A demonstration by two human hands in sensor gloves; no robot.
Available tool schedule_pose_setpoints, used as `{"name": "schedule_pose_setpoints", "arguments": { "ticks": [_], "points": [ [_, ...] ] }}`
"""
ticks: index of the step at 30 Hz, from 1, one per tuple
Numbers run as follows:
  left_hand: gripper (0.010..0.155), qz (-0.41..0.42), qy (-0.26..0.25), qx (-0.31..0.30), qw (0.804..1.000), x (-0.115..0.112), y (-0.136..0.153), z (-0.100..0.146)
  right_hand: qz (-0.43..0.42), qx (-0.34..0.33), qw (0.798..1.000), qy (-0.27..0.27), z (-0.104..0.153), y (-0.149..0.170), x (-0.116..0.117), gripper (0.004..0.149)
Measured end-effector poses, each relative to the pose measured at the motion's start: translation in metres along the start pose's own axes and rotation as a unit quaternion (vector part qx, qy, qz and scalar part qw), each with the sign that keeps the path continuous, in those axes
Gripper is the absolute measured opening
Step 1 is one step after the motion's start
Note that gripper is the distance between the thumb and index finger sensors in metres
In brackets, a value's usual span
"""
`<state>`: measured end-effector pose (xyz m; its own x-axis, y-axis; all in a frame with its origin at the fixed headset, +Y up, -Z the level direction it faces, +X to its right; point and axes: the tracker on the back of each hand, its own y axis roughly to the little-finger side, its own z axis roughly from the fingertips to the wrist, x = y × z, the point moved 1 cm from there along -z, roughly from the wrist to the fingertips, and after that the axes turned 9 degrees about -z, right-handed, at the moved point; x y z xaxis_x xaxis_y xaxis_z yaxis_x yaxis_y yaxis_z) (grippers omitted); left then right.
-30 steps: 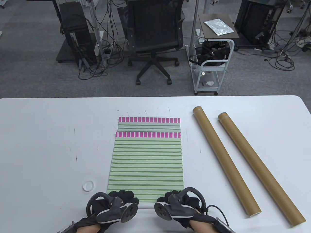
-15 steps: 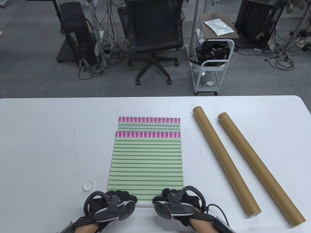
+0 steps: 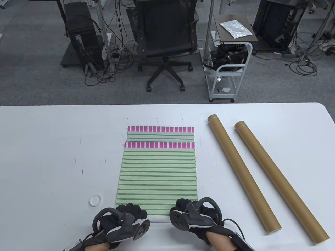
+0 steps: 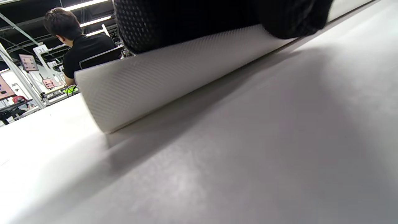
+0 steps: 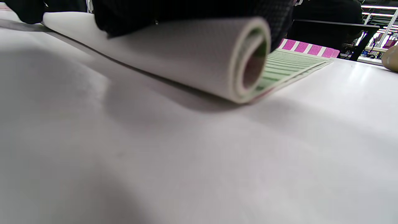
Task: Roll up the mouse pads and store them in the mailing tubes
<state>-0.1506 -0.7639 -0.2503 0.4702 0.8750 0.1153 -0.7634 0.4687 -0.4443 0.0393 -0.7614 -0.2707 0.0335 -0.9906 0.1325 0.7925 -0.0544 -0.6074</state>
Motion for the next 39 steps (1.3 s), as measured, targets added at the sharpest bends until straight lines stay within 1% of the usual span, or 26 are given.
{"name": "schedule_pose_setpoints", "arguments": {
  "ticks": [2, 4, 5, 6, 8, 11, 12, 13, 14, 15, 16, 17, 18, 20, 22, 24, 26, 27, 29, 31, 32, 33, 34, 36, 39],
  "points": [
    [0.047, 0.0, 0.001, 0.001, 1.0, 0.0, 0.001, 0.0, 0.016, -0.003, 1.0, -0.008, 0.001, -0.002, -0.001, 0.041],
    [0.046, 0.0, 0.0, 0.003, 1.0, 0.0, 0.002, -0.001, 0.017, -0.012, 1.0, -0.011, 0.004, -0.004, 0.0, 0.055],
    [0.046, 0.003, 0.001, 0.003, 1.0, 0.0, 0.003, -0.001, 0.032, -0.008, 0.999, -0.011, 0.004, -0.006, 0.0, 0.059],
    [0.046, 0.006, 0.002, 0.004, 1.0, -0.001, 0.003, -0.001, 0.053, -0.007, 0.999, -0.006, 0.004, -0.008, 0.001, 0.06],
    [0.047, 0.012, 0.005, 0.006, 1.0, -0.002, 0.005, -0.002, 0.09, -0.007, 0.996, 0.015, 0.003, -0.009, 0.003, 0.055],
    [0.048, 0.026, 0.009, 0.004, 1.0, -0.004, 0.008, -0.002, 0.072, -0.009, 0.997, 0.014, 0.002, -0.008, 0.001, 0.052],
    [0.048, 0.029, 0.005, 0.001, 1.0, -0.004, 0.009, -0.002, 0.072, -0.01, 0.997, 0.015, 0.002, -0.008, 0.001, 0.051],
    [0.049, 0.033, -0.01, 0.008, 0.999, -0.006, 0.013, 0.0, 0.074, -0.014, 0.997, 0.02, 0.003, -0.008, 0.0, 0.05],
    [0.05, 0.051, -0.012, 0.007, 0.999, -0.006, 0.016, 0.0, 0.075, -0.017, 0.997, 0.024, 0.003, -0.009, 0.0, 0.049],
    [0.049, 0.08, 0.003, -0.007, 0.997, -0.006, 0.018, 0.001, 0.068, -0.023, 0.997, 0.015, 0.003, -0.01, -0.002, 0.048],
    [0.048, 0.098, 0.006, -0.01, 0.995, -0.007, 0.017, 0.002, 0.063, -0.023, 0.998, 0.004, 0.003, -0.011, -0.002, 0.047],
    [0.046, 0.09, 0.003, -0.014, 0.996, -0.006, 0.016, 0.003, 0.053, -0.027, 0.998, -0.009, 0.003, -0.012, -0.002, 0.047],
    [0.043, 0.081, 0.0, -0.015, 0.997, -0.004, 0.015, 0.004, 0.047, -0.027, 0.998, -0.01, 0.003, -0.012, -0.002, 0.046],
    [0.043, 0.074, 0.005, -0.025, 0.997, 0.0, 0.01, 0.006, 0.032, -0.031, 0.999, -0.022, 0.003, -0.011, -0.003, 0.045],
    [0.043, 0.06, 0.003, -0.025, 0.998, 0.001, 0.006, 0.008, 0.021, -0.029, 0.999, -0.017, 0.002, -0.009, -0.003, 0.043],
    [0.043, 0.035, -0.011, -0.024, 0.999, 0.002, 0.001, 0.011, 0.002, -0.024, 0.999, -0.021, 0.0, -0.005, -0.002, 0.042],
    [0.047, 0.005, -0.029, -0.021, 0.999, 0.003, -0.004, 0.011, -0.007, -0.019, 1.0, -0.021, -0.002, -0.002, -0.002, 0.041],
    [0.045, 0.002, -0.029, -0.016, 0.999, 0.003, -0.005, 0.01, -0.008, -0.016, 1.0, -0.021, -0.002, -0.001, -0.002, 0.041],
    [0.043, 0.017, -0.013, -0.01, 1.0, 0.001, -0.003, 0.006, -0.012, -0.009, 1.0, -0.019, -0.001, 0.0, -0.001, 0.04],
    [0.043, 0.069, 0.015, -0.008, 0.997, -0.003, 0.002, 0.002, -0.016, -0.006, 0.999, -0.03, 0.0, 0.0, 0.001, 0.041],
    [0.042, 0.078, 0.018, 0.0, 0.997, -0.004, 0.005, 0.001, 0.004, -0.004, 0.999, -0.042, 0.001, -0.002, 0.002, 0.042],
    [0.042, 0.072, 0.013, 0.004, 0.997, -0.003, 0.006, 0.001, 0.028, -0.002, 0.999, -0.043, 0.003, -0.003, 0.003, 0.043],
    [0.041, 0.059, 0.011, 0.002, 0.998, -0.002, 0.007, -0.001, 0.049, -0.009, 0.998, -0.033, 0.003, -0.004, 0.002, 0.043],
    [0.041, 0.047, 0.008, 0.005, 0.999, -0.001, 0.005, 0.0, 0.042, -0.003, 0.998, -0.037, 0.002, -0.005, 0.002, 0.043],
    [0.041, 0.048, 0.003, 0.008, 0.999, -0.002, 0.006, 0.001, 0.0, 0.02, 0.997, -0.073, -0.002, 0.0, 0.002, 0.043]
  ]
}}
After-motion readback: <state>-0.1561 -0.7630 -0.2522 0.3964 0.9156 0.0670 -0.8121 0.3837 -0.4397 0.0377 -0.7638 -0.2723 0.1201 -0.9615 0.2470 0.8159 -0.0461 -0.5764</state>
